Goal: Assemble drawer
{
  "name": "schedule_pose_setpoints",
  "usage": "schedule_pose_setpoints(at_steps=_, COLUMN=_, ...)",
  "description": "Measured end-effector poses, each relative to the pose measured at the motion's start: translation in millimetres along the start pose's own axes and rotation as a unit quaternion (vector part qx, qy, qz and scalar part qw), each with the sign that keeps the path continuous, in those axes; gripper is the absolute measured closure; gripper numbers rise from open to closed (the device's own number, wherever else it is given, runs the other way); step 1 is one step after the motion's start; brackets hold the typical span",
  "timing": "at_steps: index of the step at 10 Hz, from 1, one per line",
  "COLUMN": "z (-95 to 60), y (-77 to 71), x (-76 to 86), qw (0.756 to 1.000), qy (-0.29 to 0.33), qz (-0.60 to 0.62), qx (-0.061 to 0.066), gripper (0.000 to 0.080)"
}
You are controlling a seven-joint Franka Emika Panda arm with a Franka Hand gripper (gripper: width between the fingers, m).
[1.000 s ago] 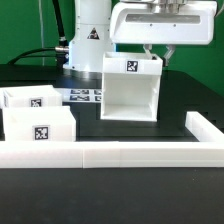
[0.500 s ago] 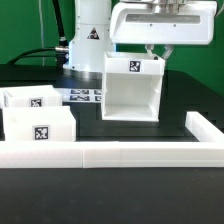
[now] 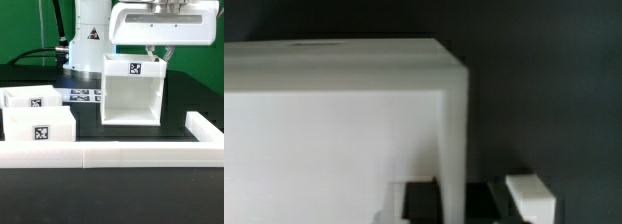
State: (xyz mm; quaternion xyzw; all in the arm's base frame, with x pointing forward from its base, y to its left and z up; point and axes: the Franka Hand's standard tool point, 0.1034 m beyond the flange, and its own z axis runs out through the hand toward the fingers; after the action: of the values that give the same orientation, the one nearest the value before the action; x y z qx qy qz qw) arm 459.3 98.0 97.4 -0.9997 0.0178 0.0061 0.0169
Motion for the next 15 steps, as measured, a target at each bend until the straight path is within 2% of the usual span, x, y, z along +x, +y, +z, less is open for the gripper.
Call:
schedule_pose_setpoints(at_steps=4, z=-1.3, y=4.7, x=56.7, qw=1.000, qy=0.024, qz=0.014, qx=0.010, gripper=0.0762)
schedule_pose_setpoints(at_steps=8, z=-1.7, y=-3.5, x=99.7, qw=0.998, qy=0.054, qz=0.025, qx=0.022, gripper=0.0762)
schedule_pose_setpoints(at_steps=10, z=-2.5, y=-5.5, x=109.1, qw=0.997, qy=0.061, qz=0.027, qx=0.025, gripper=0.0762)
schedule_pose_setpoints(at_steps=13, z=-3.2, y=-6.3, x=108.8, qw=0.997, qy=0.061, qz=0.037, qx=0.026, gripper=0.0762)
schedule_pose_setpoints(at_steps=14, z=-4.2, y=-8.4, x=109.5, qw=0.995, qy=0.061, qz=0.078, qx=0.032, gripper=0.0762)
schedule_pose_setpoints(at_steps=15, z=-4.5, y=-9.0, x=109.7, qw=0.994, qy=0.062, qz=0.085, qx=0.033, gripper=0.0762)
